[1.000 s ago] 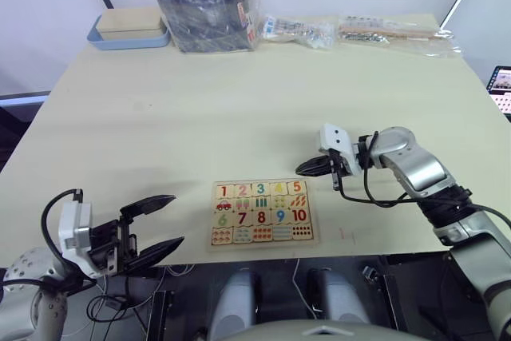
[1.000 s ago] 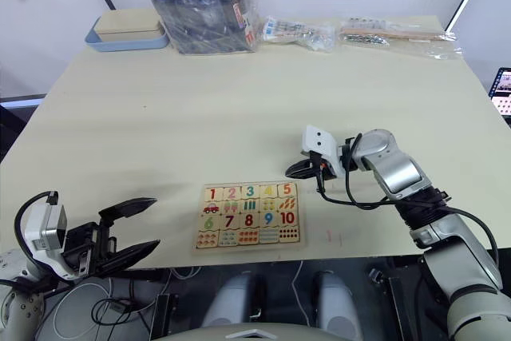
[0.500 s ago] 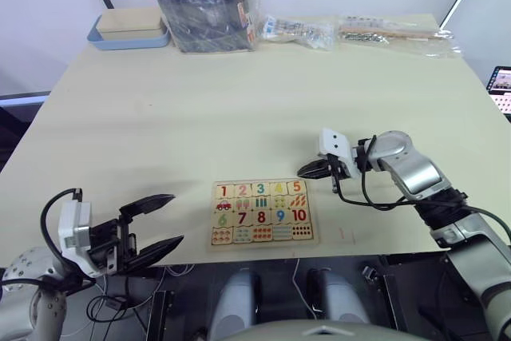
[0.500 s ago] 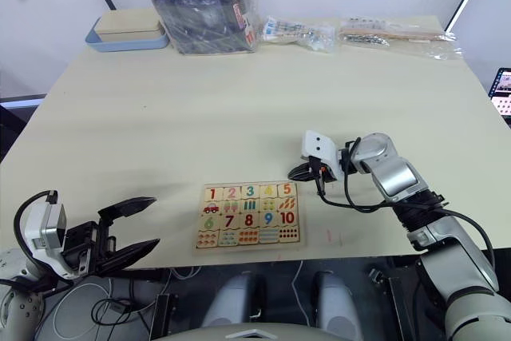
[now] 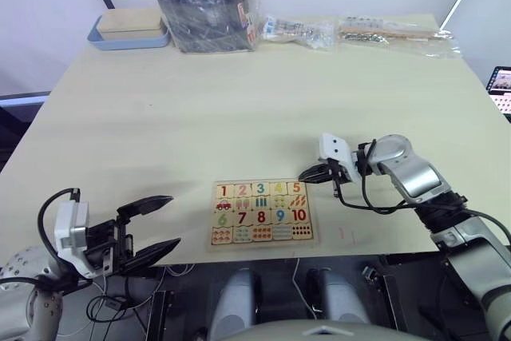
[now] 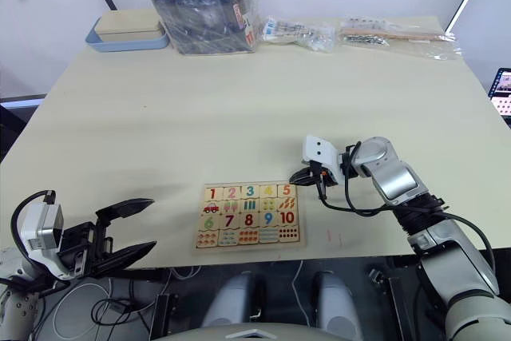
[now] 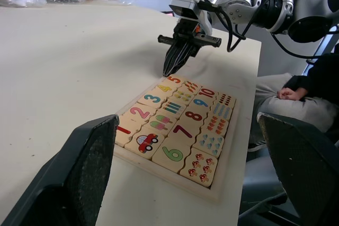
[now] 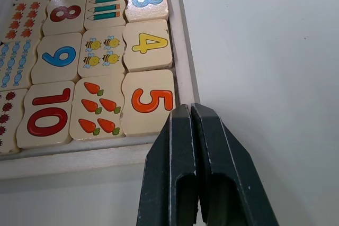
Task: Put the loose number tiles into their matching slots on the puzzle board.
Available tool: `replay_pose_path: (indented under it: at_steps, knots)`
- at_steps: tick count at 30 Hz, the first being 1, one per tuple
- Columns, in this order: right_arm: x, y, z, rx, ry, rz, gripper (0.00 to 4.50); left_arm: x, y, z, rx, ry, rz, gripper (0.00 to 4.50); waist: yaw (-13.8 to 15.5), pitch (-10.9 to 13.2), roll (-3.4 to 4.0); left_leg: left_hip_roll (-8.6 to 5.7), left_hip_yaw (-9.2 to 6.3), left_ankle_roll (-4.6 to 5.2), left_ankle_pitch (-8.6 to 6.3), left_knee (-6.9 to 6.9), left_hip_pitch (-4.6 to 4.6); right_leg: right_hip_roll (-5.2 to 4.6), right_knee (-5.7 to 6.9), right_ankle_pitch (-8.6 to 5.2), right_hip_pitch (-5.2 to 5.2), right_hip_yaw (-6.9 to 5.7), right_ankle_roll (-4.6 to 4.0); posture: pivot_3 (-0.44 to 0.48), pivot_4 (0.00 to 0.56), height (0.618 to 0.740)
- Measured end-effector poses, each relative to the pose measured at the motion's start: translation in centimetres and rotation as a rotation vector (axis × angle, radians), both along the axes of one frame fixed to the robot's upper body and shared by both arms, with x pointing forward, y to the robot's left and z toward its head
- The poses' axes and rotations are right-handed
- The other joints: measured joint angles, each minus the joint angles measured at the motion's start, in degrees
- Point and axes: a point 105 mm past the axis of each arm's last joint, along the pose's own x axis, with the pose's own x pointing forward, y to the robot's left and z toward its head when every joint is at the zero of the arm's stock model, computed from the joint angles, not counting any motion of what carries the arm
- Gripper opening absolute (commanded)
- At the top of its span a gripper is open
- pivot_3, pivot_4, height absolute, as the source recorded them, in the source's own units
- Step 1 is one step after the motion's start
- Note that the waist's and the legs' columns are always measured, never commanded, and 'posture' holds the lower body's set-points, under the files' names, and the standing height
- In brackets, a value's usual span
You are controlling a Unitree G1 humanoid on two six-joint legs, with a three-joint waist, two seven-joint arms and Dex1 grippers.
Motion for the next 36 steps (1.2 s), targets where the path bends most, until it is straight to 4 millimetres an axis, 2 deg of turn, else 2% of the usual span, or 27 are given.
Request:
replay_pose_path:
  at_steps: [7,10,14,19,22,23,24,27,29,36]
  knots:
    - [0.0,0.0,0.0,0.002,-0.002,0.0,0.06,0.0,0.0,0.0,0.0,0.001,0.001,4.5,0.0,0.0,0.0,0.0,0.0,0.0,0.0,0.0,0.0,0.0,0.0,0.0,0.01,0.0,0.0,0.0,0.15,0.74]
    - [-0.2,-0.2,0.6,0.042,-0.012,-0.009,0.06,-0.1,0.0,-0.1,0.0,0.004,0.004,4.5,0.07,0.0,0.0,0.0,0.0,-0.01,0.01,0.0,0.0,0.0,0.0,0.0,0.01,0.0,0.0,0.0,0.15,0.74]
    - [-0.8,-1.7,2.1,0.123,-0.115,-0.041,0.06,0.0,0.3,-0.4,0.003,0.022,0.056,4.5,0.24,-0.02,-0.03,0.0,0.0,-0.01,0.01,0.01,0.0,-0.02,-0.02,0.0,0.04,0.0,0.01,0.0,0.15,0.74]
    - [-2.3,-2.8,3.0,0.27,-0.07,-0.054,0.06,0.2,0.3,-0.8,0.031,0.04,0.109,4.5,0.21,-0.01,-0.01,0.04,-0.02,0.01,-0.01,0.02,0.2,-0.01,0.0,0.0,0.22,0.0,0.0,0.0,0.15,0.74]
    - [-2.8,-4.8,2.9,0.282,-0.052,-0.112,0.83,0.4,0.4,-1.3,0.039,0.073,0.167,4.5,0.47,-0.01,-0.02,0.06,-0.03,0.02,-0.01,0.01,0.39,-0.03,0.01,-0.13,0.41,0.05,-0.22,0.0,0.15,0.74]
    - [-3.1,-5.5,2.6,0.279,-0.049,-0.13,1.32,0.5,0.4,-1.3,0.037,0.078,0.184,4.5,0.6,-0.02,-0.04,0.07,-0.05,0.02,-0.02,0.0,0.48,-0.04,0.0,-0.14,0.5,0.06,-0.22,0.0,0.15,0.74]
    - [-4.2,-7.4,1.6,0.3,-0.028,-0.195,2.06,0.4,0.6,-1.8,0.022,0.11,0.239,4.5,0.94,-0.06,-0.1,0.06,0.02,0.03,-0.03,-0.1,0.59,-0.07,-0.02,-0.16,0.54,0.14,-0.21,0.0,0.15,0.74]
    - [-5.4,-8.7,0.9,0.323,-0.011,-0.244,3.18,0.4,0.9,-2.2,0.015,0.146,0.292,4.5,1.0,-0.05,-0.08,0.07,0.12,0.03,-0.03,-0.11,0.65,-0.02,0.01,-0.15,0.52,0.27,-0.21,0.0,0.15,0.74]
    - [-6.5,-9.7,0.7,0.345,-0.017,-0.284,4.38,0.3,1.5,-2.2,0.024,0.157,0.347,4.5,1.04,-0.05,-0.08,0.11,0.15,0.03,-0.02,-0.11,0.75,0.04,0.04,-0.16,0.53,0.33,-0.21,0.0,0.15,0.74]
    - [-7.8,-13.0,0.2,0.344,-0.062,-0.464,4.45,0.0,3.2,-3.0,0.051,0.218,0.492,4.5,1.47,-0.09,-0.14,0.15,0.21,0.02,-0.03,-0.11,0.79,0.05,0.04,-0.17,0.5,0.42,-0.21,0.0,0.15,0.74]
